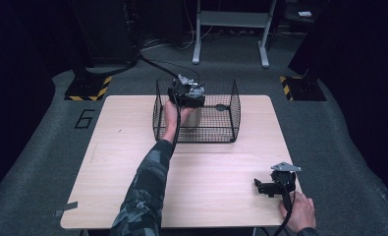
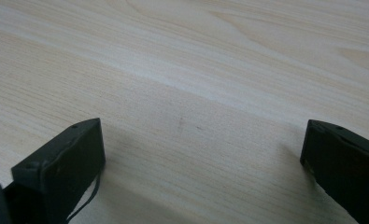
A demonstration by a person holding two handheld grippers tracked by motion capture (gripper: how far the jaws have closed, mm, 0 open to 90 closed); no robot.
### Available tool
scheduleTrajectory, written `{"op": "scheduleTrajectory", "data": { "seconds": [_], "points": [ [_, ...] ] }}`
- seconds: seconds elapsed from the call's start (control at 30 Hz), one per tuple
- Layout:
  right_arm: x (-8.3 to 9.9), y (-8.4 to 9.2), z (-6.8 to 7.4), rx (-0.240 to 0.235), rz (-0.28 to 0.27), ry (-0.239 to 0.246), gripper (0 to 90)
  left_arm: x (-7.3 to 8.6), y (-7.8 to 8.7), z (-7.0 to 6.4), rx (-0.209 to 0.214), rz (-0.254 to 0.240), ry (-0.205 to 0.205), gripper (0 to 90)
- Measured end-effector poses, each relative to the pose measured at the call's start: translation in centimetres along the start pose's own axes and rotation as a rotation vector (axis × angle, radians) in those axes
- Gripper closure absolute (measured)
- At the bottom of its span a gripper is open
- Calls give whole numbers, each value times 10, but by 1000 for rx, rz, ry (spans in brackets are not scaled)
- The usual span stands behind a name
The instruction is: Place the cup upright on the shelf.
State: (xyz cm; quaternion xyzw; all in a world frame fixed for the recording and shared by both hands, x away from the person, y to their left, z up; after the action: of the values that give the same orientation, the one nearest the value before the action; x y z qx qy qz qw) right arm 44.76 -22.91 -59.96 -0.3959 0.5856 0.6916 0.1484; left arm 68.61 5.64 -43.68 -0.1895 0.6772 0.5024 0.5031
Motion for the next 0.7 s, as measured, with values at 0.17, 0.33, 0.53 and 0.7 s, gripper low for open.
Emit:
{"op": "scheduleTrajectory", "data": {
  "seconds": [0.17, 0.33, 0.53, 0.7],
  "points": [
    [0, 0, 0, -3, 2, -5, 0, 6, -8, -4, 2, 16, 7, 39],
    [0, 0, 1, 0, -2, -7, 0, 10, -13, -6, 3, 45, -5, 39],
    [0, 0, 0, -1, -3, 0, 0, 15, -20, -11, 10, 68, -11, 40],
    [0, 0, 0, -1, -2, 0, 0, 19, -21, -15, 14, 88, -36, 39]
  ]
}}
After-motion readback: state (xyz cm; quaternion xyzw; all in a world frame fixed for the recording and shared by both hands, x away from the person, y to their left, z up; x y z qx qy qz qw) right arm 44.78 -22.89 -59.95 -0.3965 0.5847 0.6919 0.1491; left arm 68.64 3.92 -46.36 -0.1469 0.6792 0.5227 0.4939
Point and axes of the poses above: each handheld gripper's, and its own axes: y roughly backward along the jaws, x roughly out of its underside, z roughly to its left, the point moved 10 cm from there along -y, roughly forward along the jaws
